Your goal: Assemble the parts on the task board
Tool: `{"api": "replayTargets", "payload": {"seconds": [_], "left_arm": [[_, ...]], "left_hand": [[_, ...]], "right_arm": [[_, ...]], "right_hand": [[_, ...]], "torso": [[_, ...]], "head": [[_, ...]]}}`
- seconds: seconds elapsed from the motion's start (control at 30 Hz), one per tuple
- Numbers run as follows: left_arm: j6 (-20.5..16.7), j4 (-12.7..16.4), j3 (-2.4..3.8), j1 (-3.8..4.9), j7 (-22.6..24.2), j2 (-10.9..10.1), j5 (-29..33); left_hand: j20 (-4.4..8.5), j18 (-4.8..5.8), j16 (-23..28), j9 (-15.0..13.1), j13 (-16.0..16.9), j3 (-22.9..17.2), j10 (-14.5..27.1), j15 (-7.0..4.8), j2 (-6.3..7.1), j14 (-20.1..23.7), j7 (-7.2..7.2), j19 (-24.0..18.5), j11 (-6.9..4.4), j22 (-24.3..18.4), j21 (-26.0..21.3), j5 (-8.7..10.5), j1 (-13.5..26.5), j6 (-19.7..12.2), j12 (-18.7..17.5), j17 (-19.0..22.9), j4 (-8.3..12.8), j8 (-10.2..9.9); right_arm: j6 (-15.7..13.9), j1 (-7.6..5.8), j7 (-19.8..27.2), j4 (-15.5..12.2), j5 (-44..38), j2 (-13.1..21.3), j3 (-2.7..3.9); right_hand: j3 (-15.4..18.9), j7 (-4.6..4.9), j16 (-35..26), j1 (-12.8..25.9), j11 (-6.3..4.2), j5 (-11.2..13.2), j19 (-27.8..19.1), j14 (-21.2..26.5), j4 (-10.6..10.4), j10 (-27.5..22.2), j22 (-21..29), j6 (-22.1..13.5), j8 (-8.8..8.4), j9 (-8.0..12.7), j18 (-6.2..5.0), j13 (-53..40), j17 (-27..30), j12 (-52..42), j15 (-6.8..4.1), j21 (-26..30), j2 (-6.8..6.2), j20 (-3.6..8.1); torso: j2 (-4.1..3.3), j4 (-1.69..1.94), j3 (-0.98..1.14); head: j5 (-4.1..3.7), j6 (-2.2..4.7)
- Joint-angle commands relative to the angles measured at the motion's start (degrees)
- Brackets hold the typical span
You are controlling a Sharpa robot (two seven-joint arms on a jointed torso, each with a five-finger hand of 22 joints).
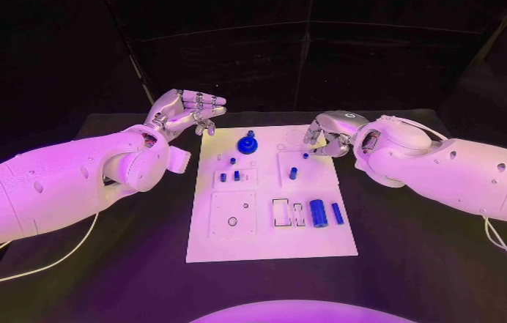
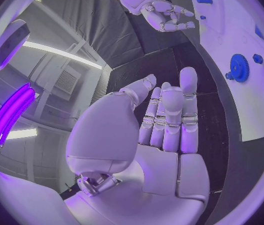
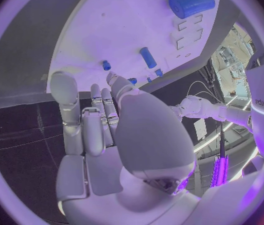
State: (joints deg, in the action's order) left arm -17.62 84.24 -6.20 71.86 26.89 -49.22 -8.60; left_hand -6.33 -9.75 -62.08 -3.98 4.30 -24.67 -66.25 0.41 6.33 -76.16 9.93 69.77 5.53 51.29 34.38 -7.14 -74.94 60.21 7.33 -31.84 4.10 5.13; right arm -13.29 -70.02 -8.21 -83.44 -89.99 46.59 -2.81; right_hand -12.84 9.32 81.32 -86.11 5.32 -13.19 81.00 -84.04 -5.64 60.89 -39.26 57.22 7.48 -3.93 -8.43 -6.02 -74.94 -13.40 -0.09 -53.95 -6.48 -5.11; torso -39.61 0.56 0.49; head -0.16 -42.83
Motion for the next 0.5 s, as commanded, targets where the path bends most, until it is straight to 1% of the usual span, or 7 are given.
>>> {"api": "replayTargets", "payload": {"seconds": [0.03, 0.4, 0.5], "left_arm": [[-0.4, 0.4, 0.03, 0.05, 3.2, -0.1, 5.2], [-0.1, 0.7, 0.03, 0.05, 3.3, -0.2, 5.8], [-0.1, 0.7, 0.03, 0.04, 3.3, -0.2, 5.8]], "left_hand": [[0.02, -0.72, 0.4, 0.1, 0.1, 0.0, -0.4, 0.13, -0.59, 0.4, -0.03, -0.5, 0.07, -0.1, -0.4, 0.19, -0.2, 0.3, 0.3, 0.2, -0.2, 0.3], [0.02, -0.72, 0.5, 0.1, 0.1, 0.0, -0.4, 0.13, -0.72, 0.6, -0.01, -0.5, 0.08, -0.2, -0.5, 0.18, -0.3, 0.3, 0.3, 0.4, -0.2, 0.3], [0.02, -0.72, 0.5, 0.1, 0.1, 0.0, -0.4, 0.13, -0.72, 0.6, -0.01, -0.5, 0.08, -0.2, -0.5, 0.18, -0.3, 0.3, 0.3, 0.4, -0.2, 0.3]], "right_arm": [[1.2, 0.17, -0.4, 0.0, -2.6, -0.3, 0.03], [2.9, 1.08, -0.1, 0.6, -3.0, -1.5, 0.03], [3.1, 1.17, -0.2, 1.0, -3.1, -1.7, 0.03]], "right_hand": [[-0.7, -0.07, 0.3, 0.0, 0.02, 0.1, 0.0, -3.2, 0.2, 0.4, -1.3, 0.6, -0.39, -0.1, 0.90, 0.3, -1.4, 0.4, 0.40, -1.2, -0.87, -0.16], [-2.7, -0.14, 0.3, 0.1, -0.01, 0.3, -0.6, -3.2, 0.9, 1.0, -4.4, 1.6, -1.16, -0.1, 1.04, 1.2, -1.4, 0.9, 0.37, -4.2, -1.20, -0.40], [-3.3, -0.11, 0.3, 0.2, 0.00, 0.4, -0.7, -3.2, 1.1, 1.2, -5.2, 1.8, -1.39, -0.1, 1.08, 1.4, -1.4, 1.0, 0.38, -4.9, -1.28, -0.46]], "torso": [[0.00, 0.02, 0.03], [0.01, 0.05, 0.10], [0.04, 0.03, 0.09]], "head": [[-0.13, -0.05], [0.08, -0.30], [0.10, -0.35]]}}
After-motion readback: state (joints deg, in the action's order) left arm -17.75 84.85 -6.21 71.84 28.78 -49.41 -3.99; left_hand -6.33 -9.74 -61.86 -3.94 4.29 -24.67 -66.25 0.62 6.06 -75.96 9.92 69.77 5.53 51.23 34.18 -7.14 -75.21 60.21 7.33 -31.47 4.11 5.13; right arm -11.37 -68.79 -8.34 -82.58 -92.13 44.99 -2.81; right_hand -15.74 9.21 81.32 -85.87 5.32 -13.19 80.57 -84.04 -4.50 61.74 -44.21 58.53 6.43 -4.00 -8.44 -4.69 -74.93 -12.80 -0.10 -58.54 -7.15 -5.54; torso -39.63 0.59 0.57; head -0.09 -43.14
